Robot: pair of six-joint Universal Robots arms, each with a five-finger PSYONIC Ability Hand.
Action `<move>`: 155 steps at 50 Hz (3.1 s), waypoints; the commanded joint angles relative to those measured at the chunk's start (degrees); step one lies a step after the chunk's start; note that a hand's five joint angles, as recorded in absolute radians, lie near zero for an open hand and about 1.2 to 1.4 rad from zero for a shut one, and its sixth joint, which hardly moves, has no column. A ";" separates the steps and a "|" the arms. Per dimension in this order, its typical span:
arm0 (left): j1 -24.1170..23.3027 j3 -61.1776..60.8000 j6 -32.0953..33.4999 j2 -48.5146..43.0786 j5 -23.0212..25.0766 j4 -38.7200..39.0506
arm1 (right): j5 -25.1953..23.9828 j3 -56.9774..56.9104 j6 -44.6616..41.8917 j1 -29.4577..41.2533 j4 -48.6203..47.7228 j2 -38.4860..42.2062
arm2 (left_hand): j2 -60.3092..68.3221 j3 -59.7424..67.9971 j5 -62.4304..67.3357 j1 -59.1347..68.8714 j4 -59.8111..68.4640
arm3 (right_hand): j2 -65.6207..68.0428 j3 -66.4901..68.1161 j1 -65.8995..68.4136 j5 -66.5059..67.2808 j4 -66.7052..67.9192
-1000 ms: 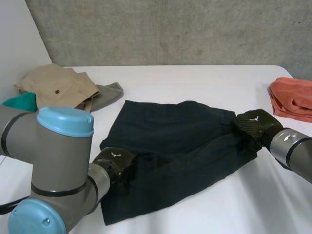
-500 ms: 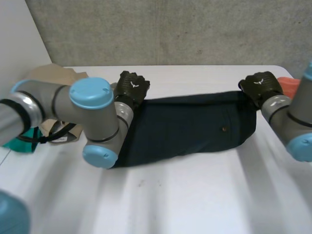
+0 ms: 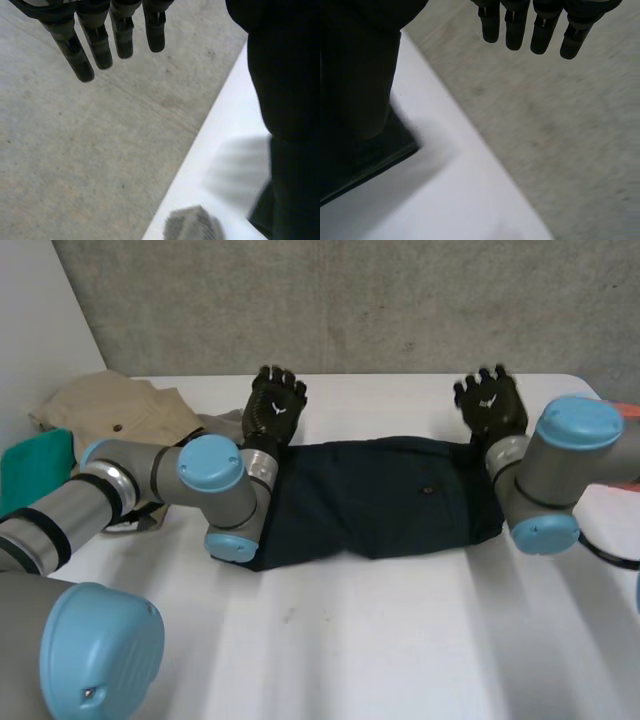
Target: Fold the laundry.
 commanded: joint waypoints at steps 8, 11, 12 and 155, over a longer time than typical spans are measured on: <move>-0.97 -25.14 -6.64 25.18 -0.56 0.57 | -7.65 13.59 7.51 -5.07 16.37 -22.56 | -1.82 -1.91 -1.31 -1.09 -1.60 | -2.38 -2.36 -3.77 -2.93 -2.09; -1.67 -31.82 -10.15 30.28 -0.56 -0.30 | -9.07 15.53 9.01 -6.48 22.98 -23.55 | -1.65 -1.74 -1.14 -0.92 -1.43 | -0.63 -0.61 -2.02 -1.18 -0.34; -1.93 -33.75 -11.29 31.59 -0.47 -0.66 | -10.12 16.93 10.14 -7.18 26.74 -23.63 | -1.82 -1.91 -1.31 -1.09 -1.60 | 4.05 4.07 2.66 3.50 4.34; -14.86 -10.83 -22.99 19.55 -10.58 -37.05 | -21.82 7.62 7.60 -3.68 33.73 -11.92 | -2.83 -2.92 -2.32 -2.10 -2.61 | -2.38 -2.36 -3.77 -2.93 -2.09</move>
